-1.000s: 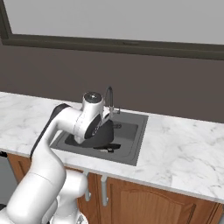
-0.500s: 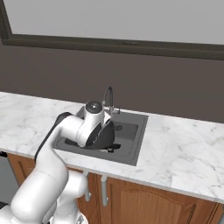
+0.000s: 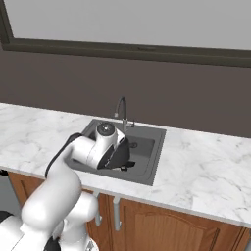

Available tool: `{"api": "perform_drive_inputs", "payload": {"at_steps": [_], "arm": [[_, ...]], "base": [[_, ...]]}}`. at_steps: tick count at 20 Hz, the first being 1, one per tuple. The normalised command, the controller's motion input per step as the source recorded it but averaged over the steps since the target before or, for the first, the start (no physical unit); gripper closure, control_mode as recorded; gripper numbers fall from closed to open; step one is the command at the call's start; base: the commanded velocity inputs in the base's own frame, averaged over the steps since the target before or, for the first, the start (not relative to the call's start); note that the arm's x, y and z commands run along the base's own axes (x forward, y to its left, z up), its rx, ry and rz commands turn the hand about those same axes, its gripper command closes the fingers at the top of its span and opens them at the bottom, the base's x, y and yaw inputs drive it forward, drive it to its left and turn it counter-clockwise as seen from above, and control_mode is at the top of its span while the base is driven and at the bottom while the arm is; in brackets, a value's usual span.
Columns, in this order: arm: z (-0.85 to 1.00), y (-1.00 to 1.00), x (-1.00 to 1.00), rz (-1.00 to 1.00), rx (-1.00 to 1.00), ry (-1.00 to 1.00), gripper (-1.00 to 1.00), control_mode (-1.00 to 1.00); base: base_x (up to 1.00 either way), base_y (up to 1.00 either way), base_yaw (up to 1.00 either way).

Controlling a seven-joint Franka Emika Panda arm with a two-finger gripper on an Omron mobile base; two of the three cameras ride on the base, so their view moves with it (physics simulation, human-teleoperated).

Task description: Move the pot and pan from the stove into the sink.

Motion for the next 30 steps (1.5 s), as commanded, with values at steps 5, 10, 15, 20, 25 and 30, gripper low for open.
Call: {"api": "perform_drive_inputs", "payload": {"at_steps": [5, 10, 15, 20, 25, 30], "arm": [[-0.31, 0.00, 0.32, 0.00, -0.02, -0.01, 1.00, -1.00], [-0.23, 0.00, 0.29, 0.00, -0.02, -0.01, 1.00, -1.00], [-0.05, 0.00, 0.07, 0.00, 0.00, 0.00, 1.00, -1.00], [-0.12, 0.00, 0.51, -0.01, -0.01, 0.00, 1.00, -1.00], [-0.18, 0.00, 0.43, 0.00, -0.02, 0.00, 1.00, -1.00], [-0.28, 0.00, 0.28, 0.00, -0.03, 0.00, 1.00, -1.00]], "base": [[0.00, 0.00, 0.00], [0.00, 0.00, 0.00], [0.00, 0.00, 0.00], [0.00, 0.00, 0.00], [0.00, 0.00, 0.00], [0.00, 0.00, 0.00]]}}
